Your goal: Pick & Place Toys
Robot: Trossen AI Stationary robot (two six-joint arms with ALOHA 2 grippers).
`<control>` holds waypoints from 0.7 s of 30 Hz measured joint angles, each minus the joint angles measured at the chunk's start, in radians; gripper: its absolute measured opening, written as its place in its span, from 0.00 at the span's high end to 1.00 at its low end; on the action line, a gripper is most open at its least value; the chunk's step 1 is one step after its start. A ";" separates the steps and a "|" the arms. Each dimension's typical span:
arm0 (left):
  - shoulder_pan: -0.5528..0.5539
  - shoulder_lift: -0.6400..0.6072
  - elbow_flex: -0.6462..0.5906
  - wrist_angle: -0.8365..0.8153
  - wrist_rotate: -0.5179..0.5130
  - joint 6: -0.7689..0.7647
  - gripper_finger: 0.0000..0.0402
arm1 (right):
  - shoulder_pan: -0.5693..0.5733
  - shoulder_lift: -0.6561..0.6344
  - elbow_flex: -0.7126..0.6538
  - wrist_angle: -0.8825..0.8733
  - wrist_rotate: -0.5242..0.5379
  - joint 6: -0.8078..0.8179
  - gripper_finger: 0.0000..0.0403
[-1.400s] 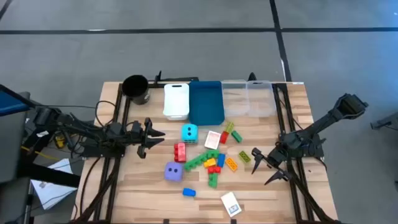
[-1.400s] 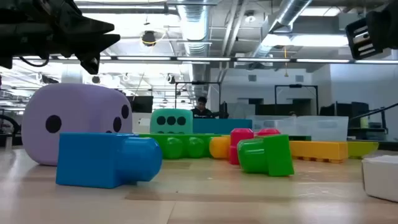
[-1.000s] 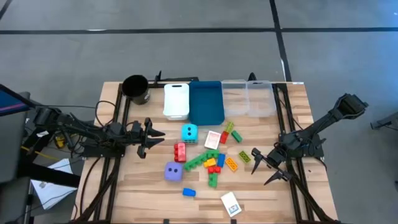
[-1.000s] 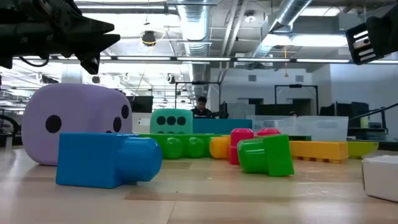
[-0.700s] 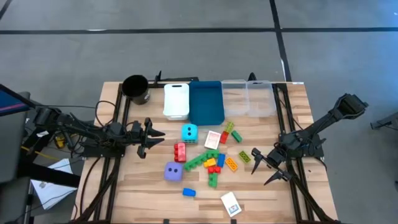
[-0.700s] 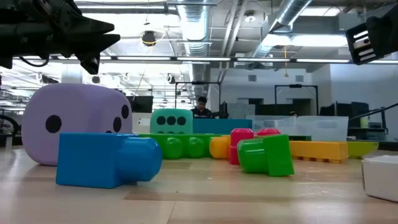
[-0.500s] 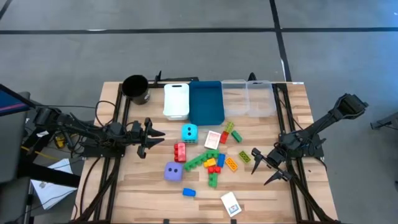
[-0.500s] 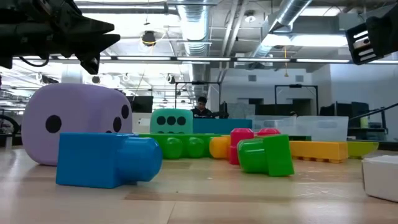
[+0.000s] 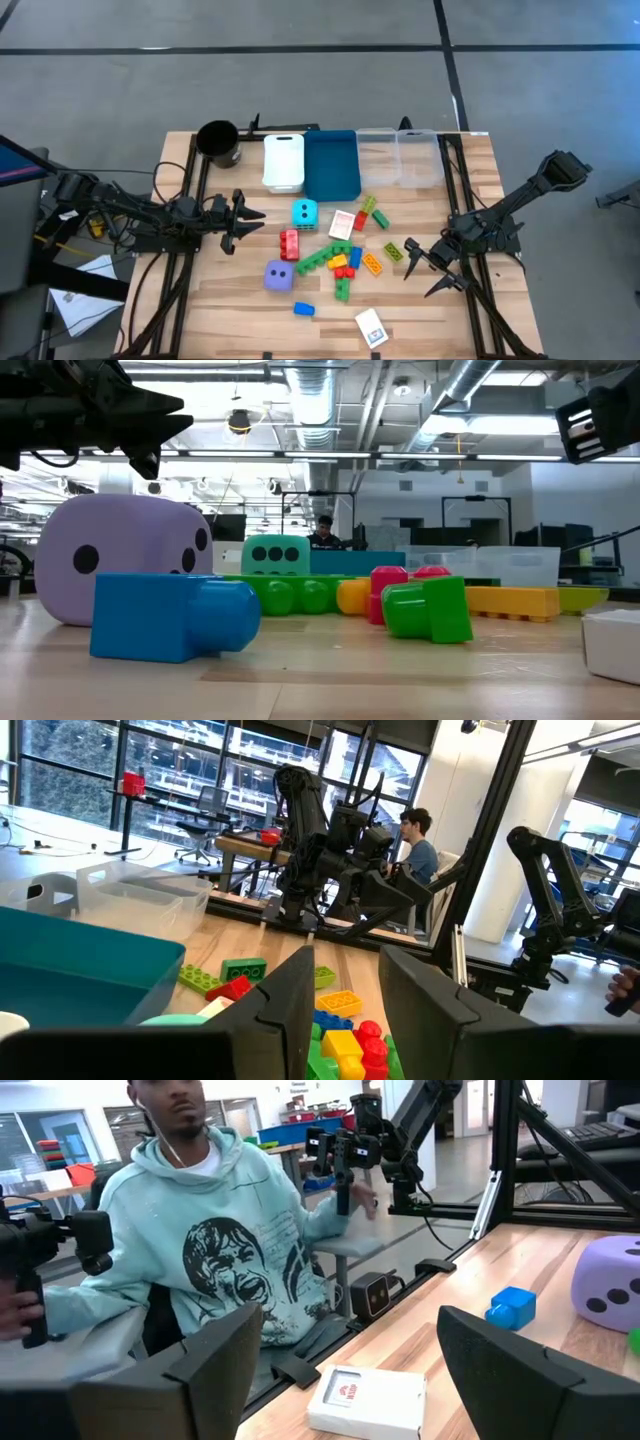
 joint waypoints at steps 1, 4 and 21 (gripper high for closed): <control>0.000 0.000 0.000 0.000 0.000 0.000 0.73 | 0.000 0.000 0.000 0.003 0.011 0.000 0.27; 0.000 0.000 0.000 0.000 0.000 0.000 0.73 | 0.000 0.000 0.000 0.003 0.018 0.000 0.27; 0.000 0.000 0.000 0.005 0.000 0.000 0.73 | -0.001 0.000 0.000 0.188 0.435 -0.054 0.27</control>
